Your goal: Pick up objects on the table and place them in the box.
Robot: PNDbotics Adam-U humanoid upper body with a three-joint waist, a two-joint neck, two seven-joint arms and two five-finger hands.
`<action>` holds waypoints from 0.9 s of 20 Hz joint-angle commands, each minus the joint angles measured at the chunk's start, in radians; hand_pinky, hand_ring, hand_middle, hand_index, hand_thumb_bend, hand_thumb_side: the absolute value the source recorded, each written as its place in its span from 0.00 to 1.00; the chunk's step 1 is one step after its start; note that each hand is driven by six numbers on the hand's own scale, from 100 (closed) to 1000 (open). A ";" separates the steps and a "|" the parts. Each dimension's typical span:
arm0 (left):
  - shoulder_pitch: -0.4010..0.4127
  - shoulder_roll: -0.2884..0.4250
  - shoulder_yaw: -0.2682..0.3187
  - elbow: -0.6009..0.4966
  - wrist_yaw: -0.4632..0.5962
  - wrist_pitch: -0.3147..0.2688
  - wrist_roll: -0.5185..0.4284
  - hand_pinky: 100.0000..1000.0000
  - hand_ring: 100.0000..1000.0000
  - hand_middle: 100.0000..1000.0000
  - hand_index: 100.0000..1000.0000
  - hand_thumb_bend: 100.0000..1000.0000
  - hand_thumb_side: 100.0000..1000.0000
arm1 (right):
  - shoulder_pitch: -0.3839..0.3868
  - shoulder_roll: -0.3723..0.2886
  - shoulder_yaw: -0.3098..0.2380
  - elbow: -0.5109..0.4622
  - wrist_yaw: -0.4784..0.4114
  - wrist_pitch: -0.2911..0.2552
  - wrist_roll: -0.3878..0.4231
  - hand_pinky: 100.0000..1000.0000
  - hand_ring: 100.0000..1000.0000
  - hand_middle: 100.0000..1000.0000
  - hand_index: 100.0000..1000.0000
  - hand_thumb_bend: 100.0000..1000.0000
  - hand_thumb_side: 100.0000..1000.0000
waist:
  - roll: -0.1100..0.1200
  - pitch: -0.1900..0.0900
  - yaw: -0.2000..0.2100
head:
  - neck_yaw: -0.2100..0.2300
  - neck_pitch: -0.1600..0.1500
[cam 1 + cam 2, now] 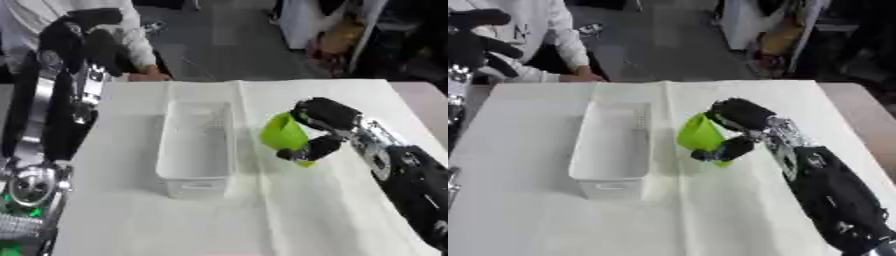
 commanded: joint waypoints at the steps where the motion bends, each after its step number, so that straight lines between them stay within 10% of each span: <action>1: -0.008 0.016 0.003 -0.017 0.000 0.002 -0.001 0.40 0.52 0.73 0.82 0.18 0.97 | -0.045 -0.023 0.006 -0.045 -0.051 0.009 0.029 0.00 0.00 0.00 0.22 0.00 0.84 | -0.001 -0.020 -0.001 | 0.004 -0.007; 8: -0.016 0.004 0.012 -0.017 -0.006 0.001 0.008 0.41 0.52 0.73 0.82 0.19 0.96 | -0.092 0.000 0.019 -0.075 -0.105 0.018 0.072 0.00 0.00 0.00 0.21 0.00 0.84 | -0.010 -0.021 0.012 | -0.006 -0.009; 9: -0.018 0.000 0.013 -0.017 -0.006 0.000 0.009 0.41 0.52 0.73 0.82 0.19 0.96 | -0.098 0.003 0.020 -0.076 -0.110 0.019 0.076 0.00 0.00 0.00 0.21 0.00 0.69 | -0.012 -0.021 0.014 | -0.008 -0.009; 10: -0.020 -0.002 0.015 -0.017 -0.008 0.000 0.010 0.41 0.52 0.73 0.82 0.19 0.96 | -0.103 0.006 0.021 -0.078 -0.116 0.019 0.078 0.00 0.00 0.00 0.21 0.00 0.84 | -0.014 -0.022 0.017 | -0.010 -0.010; 18: -0.042 -0.023 0.013 -0.017 -0.017 -0.001 0.006 0.41 0.52 0.73 0.82 0.19 0.96 | -0.126 0.036 0.030 -0.077 -0.156 0.012 0.090 0.00 0.00 0.00 0.22 0.00 0.84 | -0.026 -0.017 0.046 | -0.020 -0.016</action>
